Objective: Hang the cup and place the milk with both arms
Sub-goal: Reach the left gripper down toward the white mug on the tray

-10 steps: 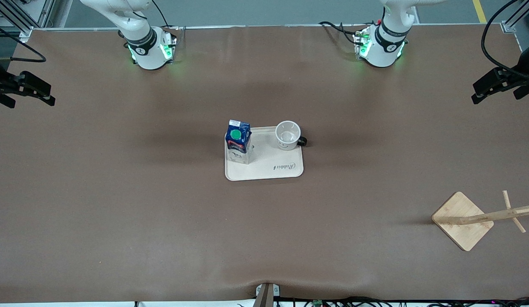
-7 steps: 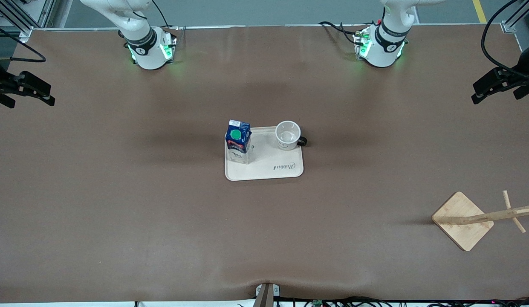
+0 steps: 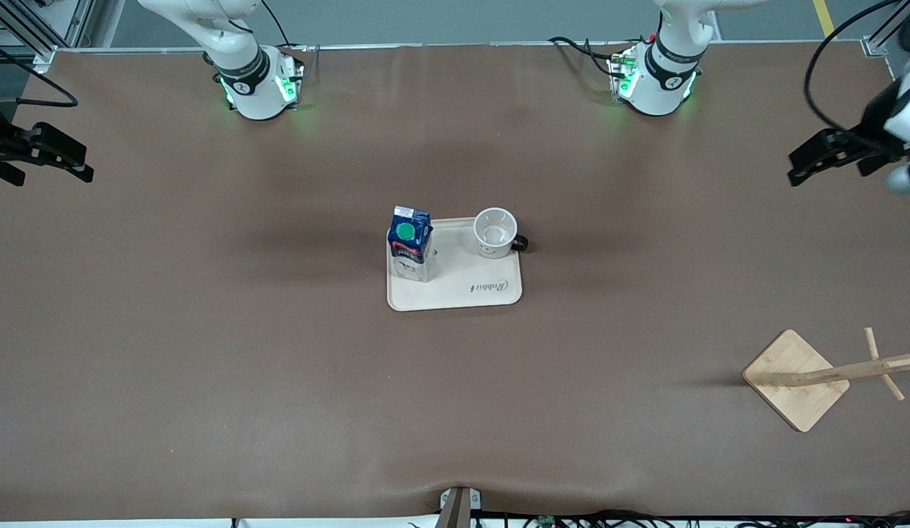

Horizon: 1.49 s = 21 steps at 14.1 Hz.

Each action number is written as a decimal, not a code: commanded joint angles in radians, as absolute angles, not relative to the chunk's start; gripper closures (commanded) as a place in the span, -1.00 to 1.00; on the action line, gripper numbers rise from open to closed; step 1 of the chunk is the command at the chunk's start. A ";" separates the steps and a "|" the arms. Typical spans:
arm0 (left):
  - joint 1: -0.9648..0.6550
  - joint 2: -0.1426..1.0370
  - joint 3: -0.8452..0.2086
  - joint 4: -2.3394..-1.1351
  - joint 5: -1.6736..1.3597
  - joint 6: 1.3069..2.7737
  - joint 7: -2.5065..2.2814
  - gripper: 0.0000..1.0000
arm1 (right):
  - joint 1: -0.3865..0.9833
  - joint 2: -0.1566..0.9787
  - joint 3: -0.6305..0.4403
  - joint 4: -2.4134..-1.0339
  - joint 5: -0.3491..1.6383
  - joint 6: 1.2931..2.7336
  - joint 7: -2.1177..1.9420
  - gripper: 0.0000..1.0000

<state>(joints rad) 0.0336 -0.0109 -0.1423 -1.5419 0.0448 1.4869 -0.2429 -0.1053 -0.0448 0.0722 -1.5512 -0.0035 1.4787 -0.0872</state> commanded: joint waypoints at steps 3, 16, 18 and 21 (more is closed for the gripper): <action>0.034 0.020 -0.247 -1.650 0.044 1.604 -0.449 -1.00 | -0.110 -0.025 0.075 -1.522 -0.018 1.471 -0.097 -1.00; 0.026 0.164 -0.583 -1.891 0.043 1.914 -1.297 -1.00 | -0.110 -0.012 0.075 -1.513 -0.023 1.470 -0.097 -1.00; -0.018 0.221 -0.607 -1.899 0.044 1.948 -1.440 -1.00 | -0.110 -0.011 0.075 -1.513 -0.023 1.470 -0.097 -1.00; -0.096 0.281 -0.607 -1.901 0.069 1.986 -1.573 -1.00 | -0.110 -0.006 0.075 -1.511 -0.023 1.471 -0.097 -1.00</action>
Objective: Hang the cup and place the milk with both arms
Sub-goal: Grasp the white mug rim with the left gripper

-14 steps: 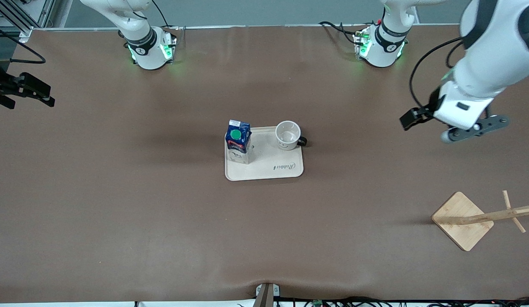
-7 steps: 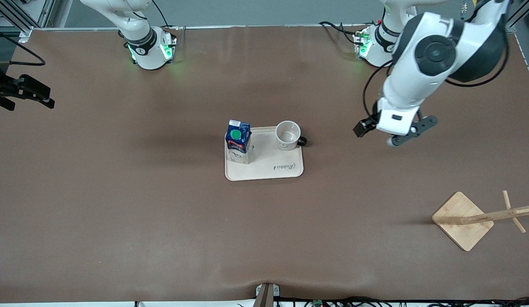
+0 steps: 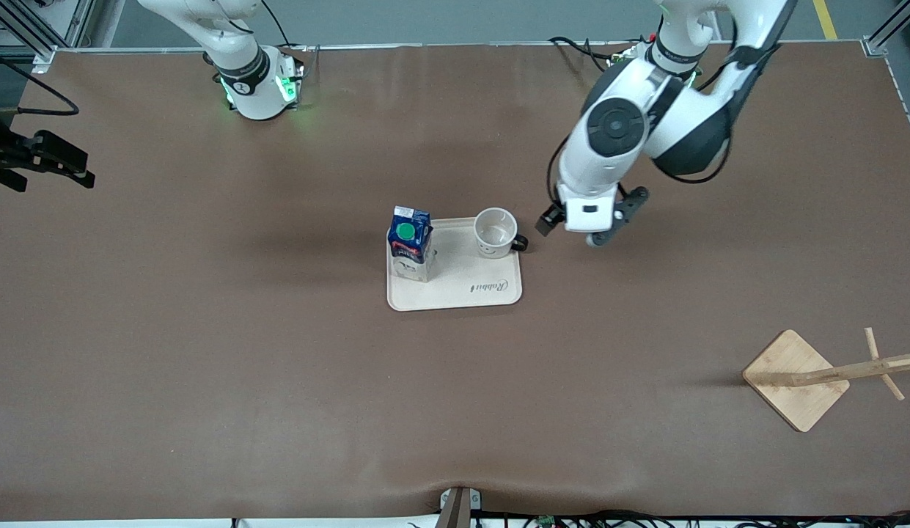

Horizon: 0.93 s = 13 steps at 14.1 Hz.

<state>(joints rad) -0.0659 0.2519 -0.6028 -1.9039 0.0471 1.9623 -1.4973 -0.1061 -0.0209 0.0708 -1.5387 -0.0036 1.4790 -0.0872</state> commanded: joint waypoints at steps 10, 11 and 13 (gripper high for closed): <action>-0.204 0.391 -0.604 -1.974 0.132 2.177 -1.890 -1.00 | -0.112 -0.003 0.074 -1.513 -0.025 1.470 -0.097 -1.00; -0.209 0.400 -0.603 -1.979 0.132 2.181 -1.900 -1.00 | -0.112 0.001 0.075 -1.513 -0.025 1.470 -0.097 -1.00; -0.207 0.420 -0.604 -2.002 0.173 2.230 -1.942 -1.00 | -0.112 0.002 0.075 -1.512 -0.025 1.470 -0.097 -1.00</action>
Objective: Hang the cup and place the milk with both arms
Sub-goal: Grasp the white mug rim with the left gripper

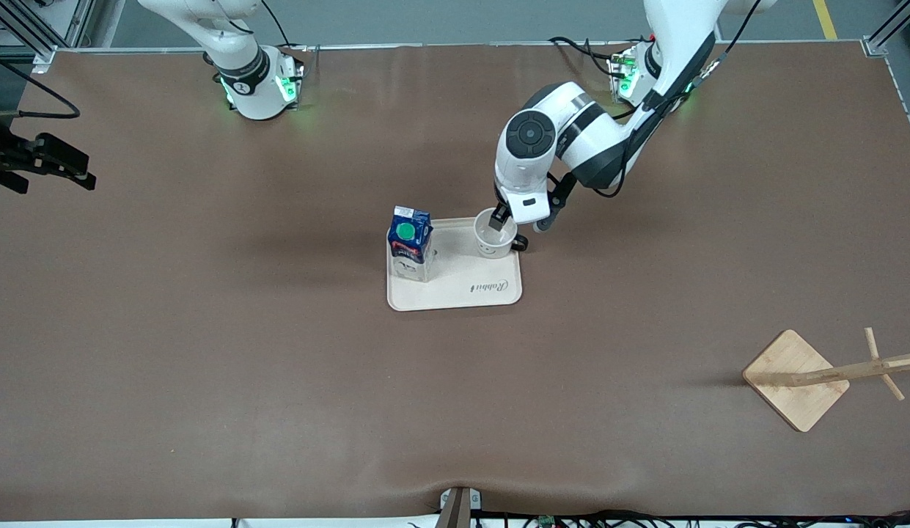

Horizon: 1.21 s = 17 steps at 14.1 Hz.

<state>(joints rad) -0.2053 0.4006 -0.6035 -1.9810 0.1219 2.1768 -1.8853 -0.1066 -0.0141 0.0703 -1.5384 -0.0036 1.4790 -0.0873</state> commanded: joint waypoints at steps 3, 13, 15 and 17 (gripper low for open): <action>-0.210 0.483 -0.604 -2.010 0.273 2.318 -2.055 -1.00 | -0.112 0.003 0.075 -1.511 -0.025 1.470 -0.095 -1.00; -0.233 0.520 -0.607 -1.994 0.293 2.336 -2.161 -0.64 | -0.110 0.006 0.075 -1.513 -0.025 1.470 -0.095 -1.00; -0.233 0.520 -0.607 -1.993 0.293 2.336 -2.177 -0.34 | -0.109 0.008 0.075 -1.513 -0.023 1.470 -0.095 -1.00; -0.233 0.526 -0.607 -1.987 0.291 2.336 -2.178 0.09 | -0.109 0.008 0.075 -1.513 -0.023 1.470 -0.094 -1.00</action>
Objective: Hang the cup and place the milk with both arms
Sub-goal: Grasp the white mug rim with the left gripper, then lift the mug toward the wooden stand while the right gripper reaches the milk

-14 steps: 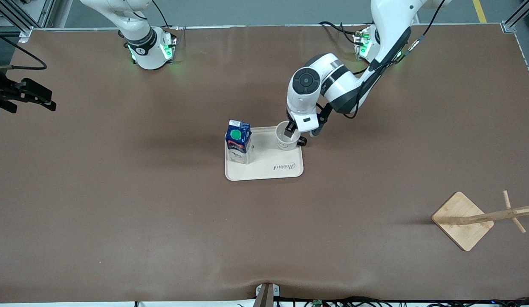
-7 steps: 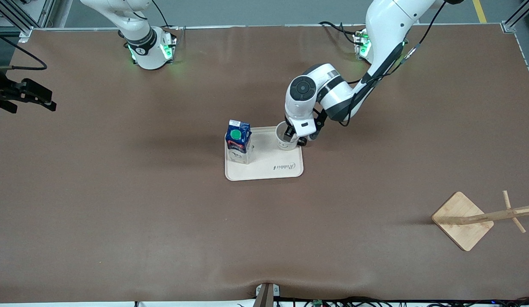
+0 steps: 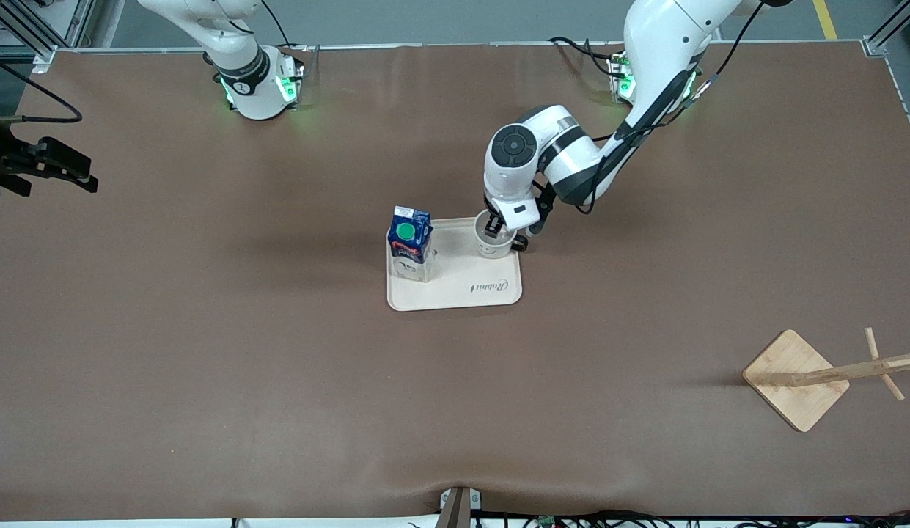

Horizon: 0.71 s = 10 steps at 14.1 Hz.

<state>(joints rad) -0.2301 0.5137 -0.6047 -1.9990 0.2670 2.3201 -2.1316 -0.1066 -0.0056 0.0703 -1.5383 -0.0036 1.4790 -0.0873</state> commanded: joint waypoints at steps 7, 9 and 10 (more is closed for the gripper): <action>-0.233 0.540 -0.604 -1.930 0.330 2.329 -2.171 1.00 | -0.109 0.015 0.075 -1.513 -0.025 1.468 -0.094 -1.00; -0.227 0.535 -0.604 -1.898 0.350 2.319 -2.140 1.00 | -0.109 0.038 0.075 -1.513 -0.025 1.463 -0.098 -1.00; -0.226 0.529 -0.603 -1.882 0.357 2.294 -2.129 1.00 | -0.109 0.061 0.075 -1.513 -0.025 1.462 -0.098 -1.00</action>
<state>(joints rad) -0.2290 0.5261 -0.6017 -1.9260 0.3247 2.3238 -2.1400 -0.1065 0.0135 0.0705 -1.5386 -0.0036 1.4760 -0.0873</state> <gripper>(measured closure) 0.921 0.000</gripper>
